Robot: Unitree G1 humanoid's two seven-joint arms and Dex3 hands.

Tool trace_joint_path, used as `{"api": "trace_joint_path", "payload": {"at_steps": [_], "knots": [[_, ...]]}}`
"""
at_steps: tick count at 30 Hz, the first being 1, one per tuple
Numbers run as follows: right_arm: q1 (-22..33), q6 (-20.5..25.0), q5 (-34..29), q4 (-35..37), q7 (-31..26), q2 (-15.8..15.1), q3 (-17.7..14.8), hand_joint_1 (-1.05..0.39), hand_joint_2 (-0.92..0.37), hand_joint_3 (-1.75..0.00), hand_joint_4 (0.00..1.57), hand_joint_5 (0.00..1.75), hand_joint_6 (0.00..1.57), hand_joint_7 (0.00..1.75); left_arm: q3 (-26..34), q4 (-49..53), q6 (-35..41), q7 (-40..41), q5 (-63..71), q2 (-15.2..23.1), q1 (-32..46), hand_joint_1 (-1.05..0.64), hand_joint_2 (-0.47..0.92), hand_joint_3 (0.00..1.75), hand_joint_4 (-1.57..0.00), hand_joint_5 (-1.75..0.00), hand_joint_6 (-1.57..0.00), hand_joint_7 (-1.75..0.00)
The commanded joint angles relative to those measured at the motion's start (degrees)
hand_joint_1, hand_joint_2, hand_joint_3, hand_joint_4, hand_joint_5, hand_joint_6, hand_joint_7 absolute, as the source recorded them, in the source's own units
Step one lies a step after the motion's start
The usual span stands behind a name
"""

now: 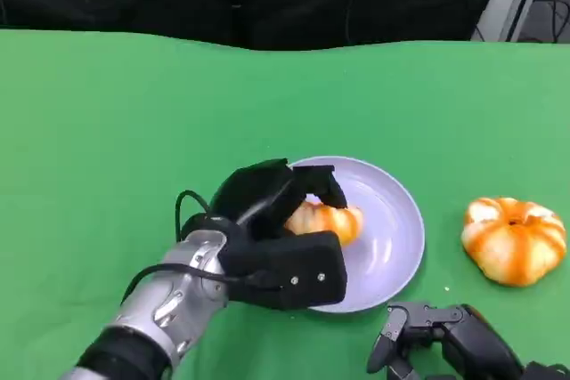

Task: Grasp the bread from the table and place it into the plate.

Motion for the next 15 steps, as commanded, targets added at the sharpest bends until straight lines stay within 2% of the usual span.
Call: {"api": "trace_joint_path", "payload": {"at_steps": [1,4,10,11,12,13,15], "knots": [[0.6,0.3,-0.1,-0.6,-0.8,-0.2,-0.1,-0.13,-0.63,-0.95,0.78,1.46,0.86,1.12,0.1,3.9,-1.5,-0.3,-0.9,-0.4,-3.2,-0.34,0.83,0.0,-0.84,-0.73,-1.0,-0.18],[0.6,0.5,-0.1,-0.7,-0.9,-0.2,0.0,-0.13,-0.64,-0.94,0.79,1.45,0.86,1.12,0.1,5.3,-2.2,0.0,-0.9,-0.5,-3.8,-0.38,0.83,0.0,-0.87,-0.62,-1.03,-0.08],[0.6,0.6,-0.1,-0.7,-1.0,-0.2,0.2,-0.13,-0.64,-0.93,0.79,1.45,0.86,1.12,0.3,7.1,-3.4,-1.3,-1.5,-0.5,-4.7,-0.38,0.83,0.0,-0.88,-0.59,-1.04,-0.05],[0.6,0.6,-0.2,-0.8,-1.1,-0.1,0.3,-0.14,-0.64,-0.94,0.79,1.46,0.86,1.12,0.4,7.9,-4.0,-2.4,-2.1,-0.4,-5.1,-0.52,0.89,0.12,-0.71,-0.32,-0.73,-0.02],[0.6,0.7,-0.2,-0.8,-1.1,0.0,0.3,-0.14,-0.64,-0.94,0.79,1.47,0.85,1.12,0.7,8.3,-4.5,-5.2,-3.4,-0.2,-5.5,-0.57,0.9,0.17,-0.66,-0.21,-0.62,-0.01],[0.6,0.8,-0.3,-0.8,-1.2,0.1,0.4,-0.14,-0.64,-0.94,0.79,1.47,0.85,1.12,0.9,8.6,-4.9,-7.2,-4.4,-0.1,-5.8,-0.71,0.91,0.29,-0.51,-0.1,-0.45,-0.01],[0.6,0.8,0.0,-0.8,-0.9,0.1,0.5,-0.13,-0.64,-0.95,0.79,1.48,0.85,1.11,1.5,8.3,-4.9,-11.0,-6.4,0.2,-6.1,-0.82,0.92,0.41,-0.38,-0.03,-0.32,0.0]]}}
